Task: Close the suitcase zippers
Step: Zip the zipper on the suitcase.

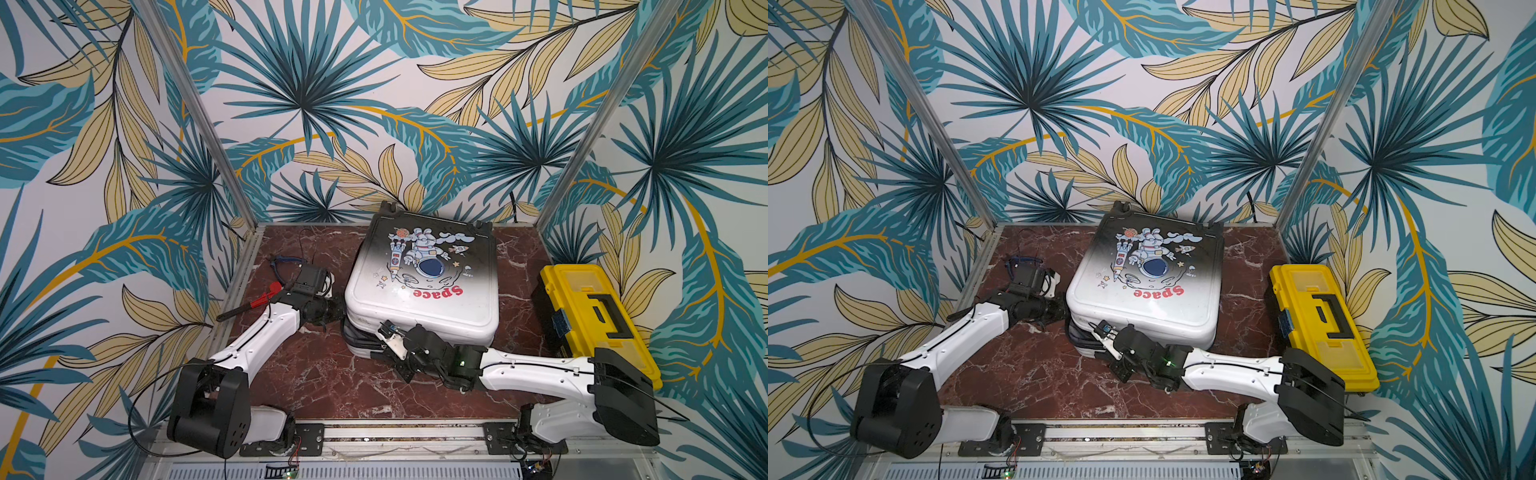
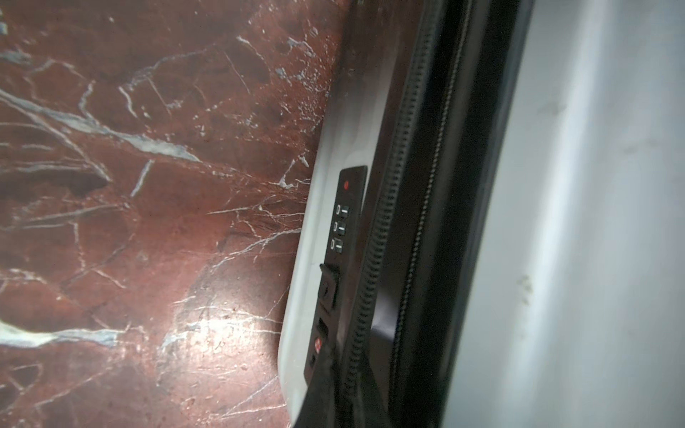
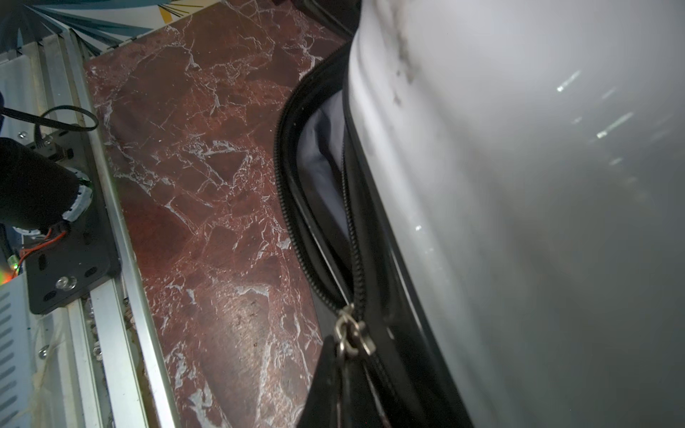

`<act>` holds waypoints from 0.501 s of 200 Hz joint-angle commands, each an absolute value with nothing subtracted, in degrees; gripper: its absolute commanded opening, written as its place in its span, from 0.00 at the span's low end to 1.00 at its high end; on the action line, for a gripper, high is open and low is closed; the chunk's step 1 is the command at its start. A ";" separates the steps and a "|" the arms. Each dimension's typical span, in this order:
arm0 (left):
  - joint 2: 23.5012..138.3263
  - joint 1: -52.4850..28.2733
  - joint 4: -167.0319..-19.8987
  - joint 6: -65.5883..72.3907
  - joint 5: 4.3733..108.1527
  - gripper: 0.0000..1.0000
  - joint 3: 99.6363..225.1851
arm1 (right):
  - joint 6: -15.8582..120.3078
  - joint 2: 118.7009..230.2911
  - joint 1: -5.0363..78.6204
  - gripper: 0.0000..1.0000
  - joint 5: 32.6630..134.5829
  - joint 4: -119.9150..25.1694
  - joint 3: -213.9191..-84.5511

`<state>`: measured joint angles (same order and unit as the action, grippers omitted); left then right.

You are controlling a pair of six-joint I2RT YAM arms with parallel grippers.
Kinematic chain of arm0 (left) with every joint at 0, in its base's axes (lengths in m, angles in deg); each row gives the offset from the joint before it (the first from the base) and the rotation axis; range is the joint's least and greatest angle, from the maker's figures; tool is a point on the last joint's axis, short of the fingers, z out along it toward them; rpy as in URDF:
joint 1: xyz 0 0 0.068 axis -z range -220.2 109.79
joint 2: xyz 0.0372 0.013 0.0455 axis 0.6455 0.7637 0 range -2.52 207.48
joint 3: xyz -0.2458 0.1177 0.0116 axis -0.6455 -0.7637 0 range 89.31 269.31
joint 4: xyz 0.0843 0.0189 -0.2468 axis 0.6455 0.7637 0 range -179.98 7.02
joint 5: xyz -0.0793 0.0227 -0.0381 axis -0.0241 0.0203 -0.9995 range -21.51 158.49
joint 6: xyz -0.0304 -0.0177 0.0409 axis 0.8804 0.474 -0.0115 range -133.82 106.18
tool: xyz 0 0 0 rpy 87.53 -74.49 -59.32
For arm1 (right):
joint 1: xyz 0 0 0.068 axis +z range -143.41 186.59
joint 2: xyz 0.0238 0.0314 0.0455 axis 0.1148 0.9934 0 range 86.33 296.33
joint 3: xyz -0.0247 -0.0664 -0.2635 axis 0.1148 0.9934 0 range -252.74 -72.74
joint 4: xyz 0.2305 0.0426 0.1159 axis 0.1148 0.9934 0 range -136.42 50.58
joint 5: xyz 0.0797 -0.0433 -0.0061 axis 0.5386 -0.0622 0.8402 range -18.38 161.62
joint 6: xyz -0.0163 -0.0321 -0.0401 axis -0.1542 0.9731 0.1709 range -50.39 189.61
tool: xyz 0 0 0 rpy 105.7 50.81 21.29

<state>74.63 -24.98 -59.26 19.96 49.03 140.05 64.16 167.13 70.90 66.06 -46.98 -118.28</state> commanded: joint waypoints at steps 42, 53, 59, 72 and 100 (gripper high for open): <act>69.76 -19.25 -64.75 32.13 27.41 0.00 138.55 | 63.79 174.64 74.94 0.00 85.98 -67.26 -129.16; 69.32 -18.96 -65.04 32.22 26.35 0.00 138.13 | 61.72 176.24 75.01 0.00 87.89 -69.27 -130.37; 69.21 -18.81 -65.10 32.37 25.95 0.00 137.87 | 60.37 177.04 75.10 0.00 88.40 -70.42 -131.17; 69.20 -18.67 -65.24 32.45 24.73 0.00 137.44 | 57.10 178.61 75.08 0.00 88.74 -73.07 -132.07; 68.24 -18.20 -65.29 32.59 23.82 0.00 137.03 | 47.66 180.36 75.24 0.00 75.95 -70.12 -134.23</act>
